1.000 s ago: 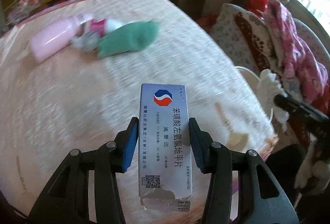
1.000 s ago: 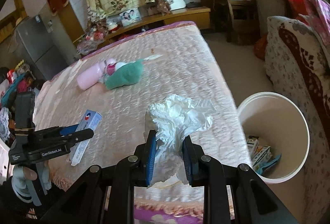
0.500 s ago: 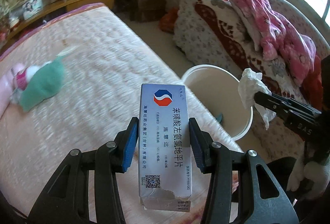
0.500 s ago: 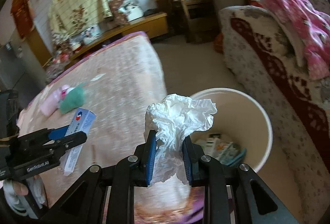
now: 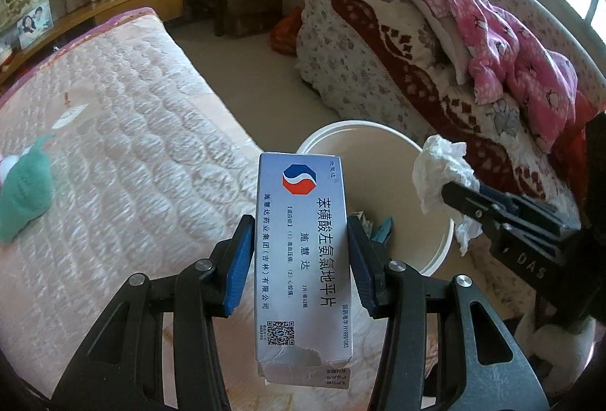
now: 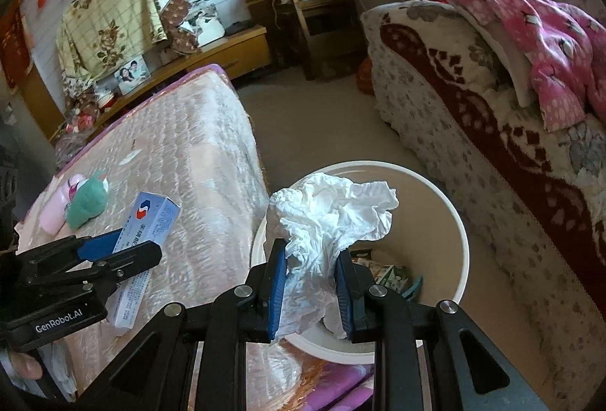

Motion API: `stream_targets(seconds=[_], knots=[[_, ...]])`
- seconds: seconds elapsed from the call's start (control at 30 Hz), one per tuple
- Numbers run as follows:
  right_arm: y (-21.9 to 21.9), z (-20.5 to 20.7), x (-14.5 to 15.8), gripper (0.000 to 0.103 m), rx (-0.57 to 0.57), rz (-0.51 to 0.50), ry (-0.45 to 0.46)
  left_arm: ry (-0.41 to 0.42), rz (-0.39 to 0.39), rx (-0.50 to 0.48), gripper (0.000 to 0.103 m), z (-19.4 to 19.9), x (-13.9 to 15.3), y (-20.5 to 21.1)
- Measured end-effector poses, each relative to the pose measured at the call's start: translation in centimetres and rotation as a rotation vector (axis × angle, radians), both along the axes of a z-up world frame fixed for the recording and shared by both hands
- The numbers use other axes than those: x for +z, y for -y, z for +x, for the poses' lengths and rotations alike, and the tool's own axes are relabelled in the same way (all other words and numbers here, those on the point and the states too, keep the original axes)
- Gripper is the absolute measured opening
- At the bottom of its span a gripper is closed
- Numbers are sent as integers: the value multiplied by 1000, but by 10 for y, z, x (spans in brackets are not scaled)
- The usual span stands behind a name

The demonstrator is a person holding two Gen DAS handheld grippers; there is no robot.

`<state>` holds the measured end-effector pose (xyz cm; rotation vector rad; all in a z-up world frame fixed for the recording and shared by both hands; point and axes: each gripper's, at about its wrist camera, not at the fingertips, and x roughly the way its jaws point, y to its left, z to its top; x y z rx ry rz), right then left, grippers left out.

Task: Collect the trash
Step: 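Carry the medicine box and tissue over the white bucket and open both grippers, then move both open tools back over the bed toward the clear wrapper and green cloth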

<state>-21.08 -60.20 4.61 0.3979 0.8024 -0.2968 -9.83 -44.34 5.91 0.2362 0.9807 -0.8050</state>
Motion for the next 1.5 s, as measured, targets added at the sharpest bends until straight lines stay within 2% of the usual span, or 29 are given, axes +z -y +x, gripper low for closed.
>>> stream_targets(seconds=[0.13,0.17,0.23,0.27,0.3,0.33,0.5,0.9,1.2,1.5], knots=[[10,1,-7,25,-48,-2,-3,-27,-30,-16,47,6,-2,13],[15,1,-10,42,-68,3,1,-40,-45,-21,47,8,-3,15],[21,0,-16,66,-101,0,-8,-60,-66,-31,48,10,-3,20],[23,-1,-17,67,-105,5,-11,-68,-79,-38,50,11,-4,22],[24,-1,-16,67,-108,14,-5,-78,-94,-42,57,12,-4,23],[25,-2,-15,67,-113,17,3,-82,-103,-41,60,13,-4,24],[21,-2,-14,67,-100,11,4,-69,-97,-29,60,12,-3,20],[0,4,-10,67,-59,-32,-9,-16,-79,34,60,11,7,-23],[-39,21,-3,67,38,-38,-6,39,-55,102,60,11,11,-74],[-97,58,0,67,220,-5,-26,53,-17,231,60,28,2,-162]])
